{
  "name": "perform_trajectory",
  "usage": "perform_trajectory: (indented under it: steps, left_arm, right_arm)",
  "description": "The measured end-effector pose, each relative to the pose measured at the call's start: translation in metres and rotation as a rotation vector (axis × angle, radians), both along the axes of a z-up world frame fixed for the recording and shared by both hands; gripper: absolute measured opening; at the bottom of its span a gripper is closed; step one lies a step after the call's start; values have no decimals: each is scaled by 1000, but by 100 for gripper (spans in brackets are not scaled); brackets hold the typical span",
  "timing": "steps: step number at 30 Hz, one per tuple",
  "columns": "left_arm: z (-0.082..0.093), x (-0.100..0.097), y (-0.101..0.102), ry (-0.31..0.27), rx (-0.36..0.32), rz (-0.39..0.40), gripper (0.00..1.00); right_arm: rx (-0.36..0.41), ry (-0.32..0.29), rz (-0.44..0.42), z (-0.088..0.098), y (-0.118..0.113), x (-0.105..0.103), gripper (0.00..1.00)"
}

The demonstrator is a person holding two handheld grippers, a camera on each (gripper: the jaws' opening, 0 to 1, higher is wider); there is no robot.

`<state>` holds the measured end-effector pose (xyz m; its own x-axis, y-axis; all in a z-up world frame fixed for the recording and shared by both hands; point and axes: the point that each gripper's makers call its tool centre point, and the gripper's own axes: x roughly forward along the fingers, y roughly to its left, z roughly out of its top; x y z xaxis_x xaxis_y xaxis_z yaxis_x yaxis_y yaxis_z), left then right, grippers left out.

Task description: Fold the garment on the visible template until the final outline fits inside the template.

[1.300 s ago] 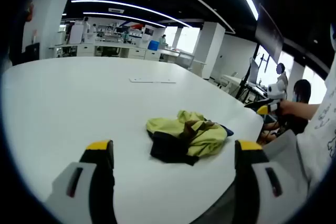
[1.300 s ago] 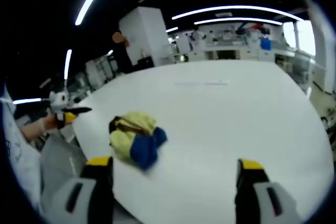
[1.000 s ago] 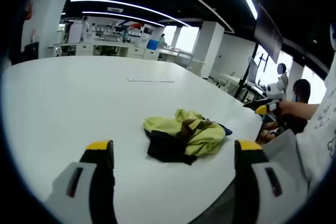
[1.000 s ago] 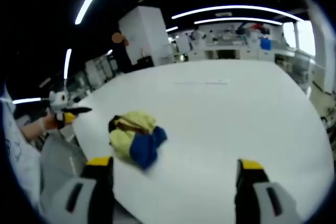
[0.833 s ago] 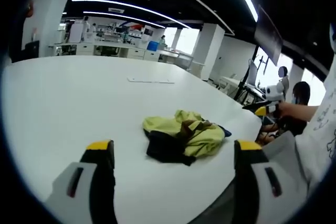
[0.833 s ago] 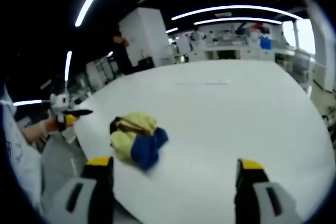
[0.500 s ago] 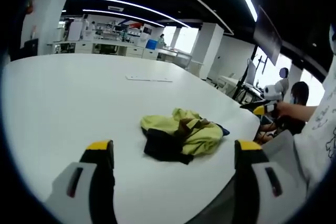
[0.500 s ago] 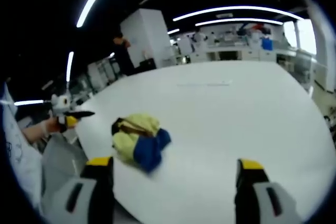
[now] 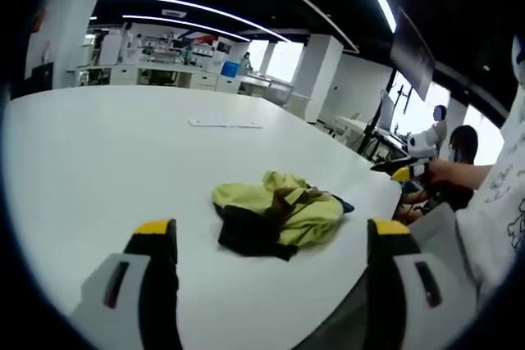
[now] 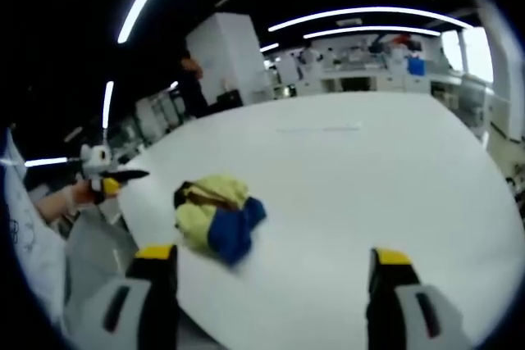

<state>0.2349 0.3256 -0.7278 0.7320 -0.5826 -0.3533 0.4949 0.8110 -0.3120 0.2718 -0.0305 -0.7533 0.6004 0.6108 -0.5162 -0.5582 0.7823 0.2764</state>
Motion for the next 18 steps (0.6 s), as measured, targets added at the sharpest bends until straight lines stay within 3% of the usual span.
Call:
perform_trajectory:
  steps: [18]
  left_arm:
    - [-6,-5,10,6,-9,19,93]
  right_arm:
    - [-17,3,25,-2,6,6,95]
